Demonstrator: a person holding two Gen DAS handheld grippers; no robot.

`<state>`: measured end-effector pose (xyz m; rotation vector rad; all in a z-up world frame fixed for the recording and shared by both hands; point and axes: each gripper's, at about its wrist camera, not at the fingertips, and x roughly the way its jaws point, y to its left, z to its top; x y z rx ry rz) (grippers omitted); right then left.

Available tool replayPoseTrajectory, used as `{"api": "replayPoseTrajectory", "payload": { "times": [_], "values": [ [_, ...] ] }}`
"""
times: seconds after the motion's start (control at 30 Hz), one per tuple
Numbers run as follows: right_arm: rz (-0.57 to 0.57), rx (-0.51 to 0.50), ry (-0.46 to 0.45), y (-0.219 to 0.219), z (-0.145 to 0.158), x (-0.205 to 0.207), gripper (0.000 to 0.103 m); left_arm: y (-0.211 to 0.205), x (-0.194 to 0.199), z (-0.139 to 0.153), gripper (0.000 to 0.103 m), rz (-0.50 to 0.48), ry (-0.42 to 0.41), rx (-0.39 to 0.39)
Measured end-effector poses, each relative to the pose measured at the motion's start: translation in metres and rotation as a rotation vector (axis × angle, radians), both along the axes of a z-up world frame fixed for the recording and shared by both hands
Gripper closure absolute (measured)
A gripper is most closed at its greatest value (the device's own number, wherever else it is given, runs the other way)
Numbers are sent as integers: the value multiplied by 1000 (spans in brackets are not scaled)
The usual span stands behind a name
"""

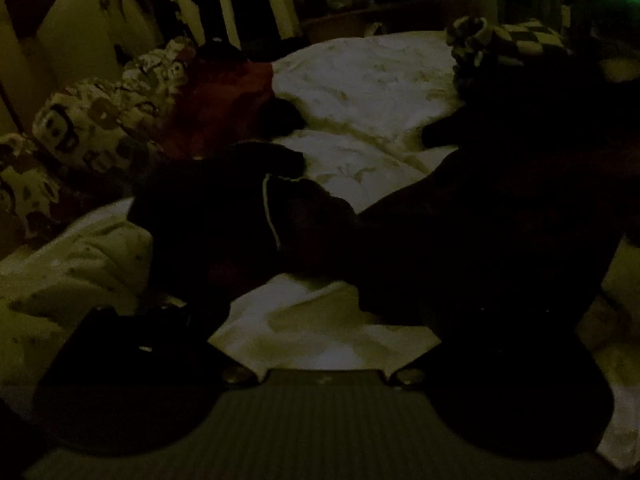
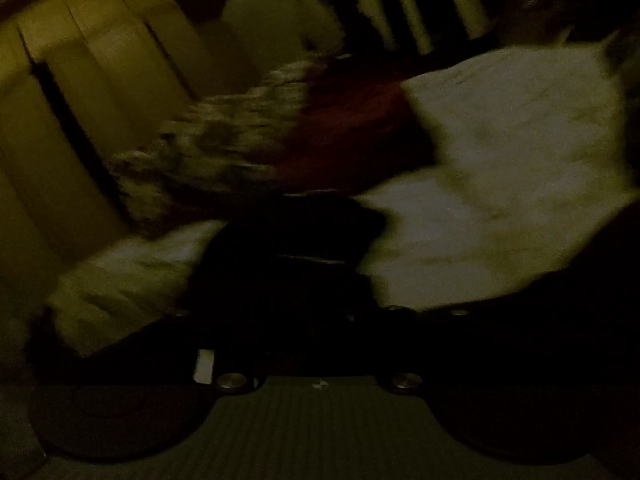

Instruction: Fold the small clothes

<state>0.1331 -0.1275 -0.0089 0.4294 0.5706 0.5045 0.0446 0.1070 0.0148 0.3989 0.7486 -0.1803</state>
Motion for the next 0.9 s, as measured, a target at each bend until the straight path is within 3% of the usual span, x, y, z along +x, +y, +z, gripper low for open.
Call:
{"api": "replayPoseTrajectory", "payload": {
  "times": [0.1,0.2,0.3,0.43,0.53,0.7,0.73,0.77,0.8,0.9],
  "values": [
    [-29,-152,3,-45,-2,-24,28,7,9,-6,0,22,16,-31],
    [15,-227,0,-72,-15,-56,28,10,15,-9,10,41,33,-49],
    [118,-135,17,-76,-35,-81,28,6,18,-12,13,28,46,-49],
    [217,8,3,-51,-41,-86,28,3,16,-12,13,31,43,-18],
    [254,-92,9,-19,-40,-76,25,9,15,-11,13,55,43,-10],
    [347,-75,14,2,-42,-90,27,14,17,-14,13,67,66,-29],
    [343,-96,11,4,-43,-94,54,14,17,-14,13,65,66,-30],
    [352,-122,11,9,-43,-94,90,15,17,-13,13,61,64,-33],
    [359,-142,3,11,-44,-98,98,15,16,-13,12,59,62,-35],
    [389,-127,-34,6,-34,-118,98,19,15,-13,12,63,67,-48]
  ]
}}
